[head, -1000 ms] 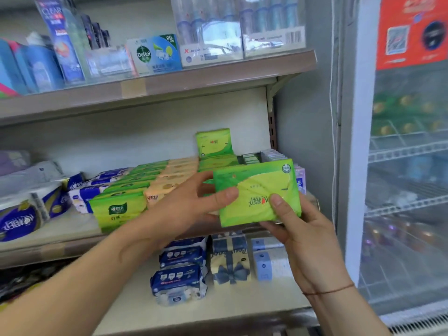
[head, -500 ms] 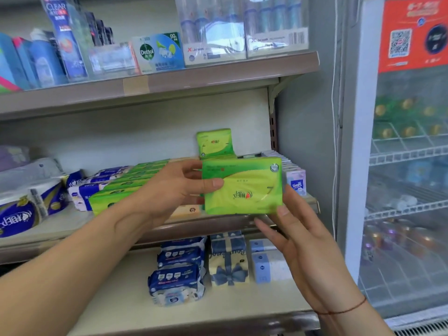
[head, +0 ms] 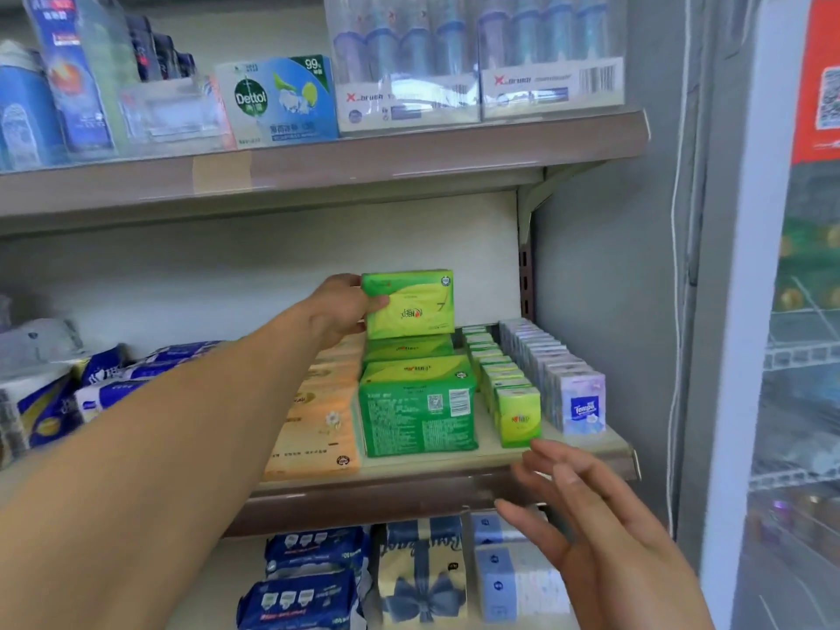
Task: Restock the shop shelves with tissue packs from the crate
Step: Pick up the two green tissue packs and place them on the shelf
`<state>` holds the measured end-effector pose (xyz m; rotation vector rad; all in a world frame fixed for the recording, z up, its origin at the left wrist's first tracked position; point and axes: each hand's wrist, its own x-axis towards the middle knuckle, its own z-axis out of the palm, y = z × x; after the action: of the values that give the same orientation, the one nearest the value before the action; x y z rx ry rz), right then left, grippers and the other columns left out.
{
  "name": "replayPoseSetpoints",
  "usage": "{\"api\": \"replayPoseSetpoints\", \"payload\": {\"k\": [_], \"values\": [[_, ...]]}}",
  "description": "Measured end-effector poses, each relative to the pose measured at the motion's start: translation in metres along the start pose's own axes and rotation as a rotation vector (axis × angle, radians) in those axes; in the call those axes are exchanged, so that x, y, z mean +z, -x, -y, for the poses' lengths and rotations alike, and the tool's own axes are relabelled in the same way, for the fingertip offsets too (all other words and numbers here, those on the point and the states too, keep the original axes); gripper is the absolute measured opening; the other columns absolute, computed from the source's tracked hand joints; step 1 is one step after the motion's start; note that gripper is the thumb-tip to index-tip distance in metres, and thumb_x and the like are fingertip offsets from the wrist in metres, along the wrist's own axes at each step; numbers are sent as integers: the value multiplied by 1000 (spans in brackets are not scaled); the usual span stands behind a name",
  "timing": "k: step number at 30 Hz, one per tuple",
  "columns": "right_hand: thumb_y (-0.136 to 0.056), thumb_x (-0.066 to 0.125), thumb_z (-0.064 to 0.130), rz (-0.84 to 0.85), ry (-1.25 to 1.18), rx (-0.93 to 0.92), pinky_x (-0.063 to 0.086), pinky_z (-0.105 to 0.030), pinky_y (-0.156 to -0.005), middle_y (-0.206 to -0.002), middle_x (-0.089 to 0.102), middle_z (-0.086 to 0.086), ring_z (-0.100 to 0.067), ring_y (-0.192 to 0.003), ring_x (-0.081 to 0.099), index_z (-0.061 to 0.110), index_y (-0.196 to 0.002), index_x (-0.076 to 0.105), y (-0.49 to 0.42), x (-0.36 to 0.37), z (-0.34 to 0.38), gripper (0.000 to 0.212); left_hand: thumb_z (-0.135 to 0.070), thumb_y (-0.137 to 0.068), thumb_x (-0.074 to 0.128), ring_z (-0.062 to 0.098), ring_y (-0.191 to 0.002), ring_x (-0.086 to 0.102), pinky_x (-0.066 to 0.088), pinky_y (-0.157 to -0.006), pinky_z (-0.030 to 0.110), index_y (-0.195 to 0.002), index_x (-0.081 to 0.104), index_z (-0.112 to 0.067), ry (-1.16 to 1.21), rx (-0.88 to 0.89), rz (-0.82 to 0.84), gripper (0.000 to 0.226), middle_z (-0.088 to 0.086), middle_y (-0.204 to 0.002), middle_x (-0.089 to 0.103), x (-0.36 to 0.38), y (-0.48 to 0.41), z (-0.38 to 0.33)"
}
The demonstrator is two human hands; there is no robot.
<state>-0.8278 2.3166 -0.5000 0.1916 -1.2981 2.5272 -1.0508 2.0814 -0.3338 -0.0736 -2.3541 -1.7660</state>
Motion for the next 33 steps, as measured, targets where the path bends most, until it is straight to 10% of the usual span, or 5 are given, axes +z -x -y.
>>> {"api": "replayPoseSetpoints", "payload": {"k": [16, 21, 26, 33], "values": [[-22, 97, 65, 52, 42, -1, 63, -42, -73, -107, 74, -19, -29, -108, 73, 10, -102, 80, -15, 6, -3, 98, -18, -100, 64, 26, -110, 65, 53, -102, 42, -117, 60, -6, -356, 5, -75, 22, 9, -122, 67, 7, -35, 18], [-37, 95, 65, 59, 78, -16, 63, -41, -78, -111, 74, -16, -28, -111, 71, 12, -107, 79, -8, 8, 8, 89, -38, -103, 58, 31, -115, 57, 44, -87, 30, -137, 49, 2, -641, 77, -288, 53, 16, -128, 58, 9, -3, -3], [-87, 65, 25, 98, 58, -11, 62, -37, -77, -116, 72, -16, -32, -116, 67, 10, -111, 75, 11, 14, 22, 31, -32, -95, 60, 29, -105, 67, 58, -94, 45, -111, 64, -17, -264, 213, -318, 22, 6, -114, 67, -9, 62, -12], [-101, 56, 11, 162, 187, -66, 54, -35, -67, -107, 71, -13, -23, -95, 66, 13, -110, 75, 66, 27, 31, 21, -20, -101, 60, 14, -84, 65, 62, -80, 36, -101, 66, -15, -50, 360, -202, 8, 0, -92, 65, -20, 201, -1]]}}
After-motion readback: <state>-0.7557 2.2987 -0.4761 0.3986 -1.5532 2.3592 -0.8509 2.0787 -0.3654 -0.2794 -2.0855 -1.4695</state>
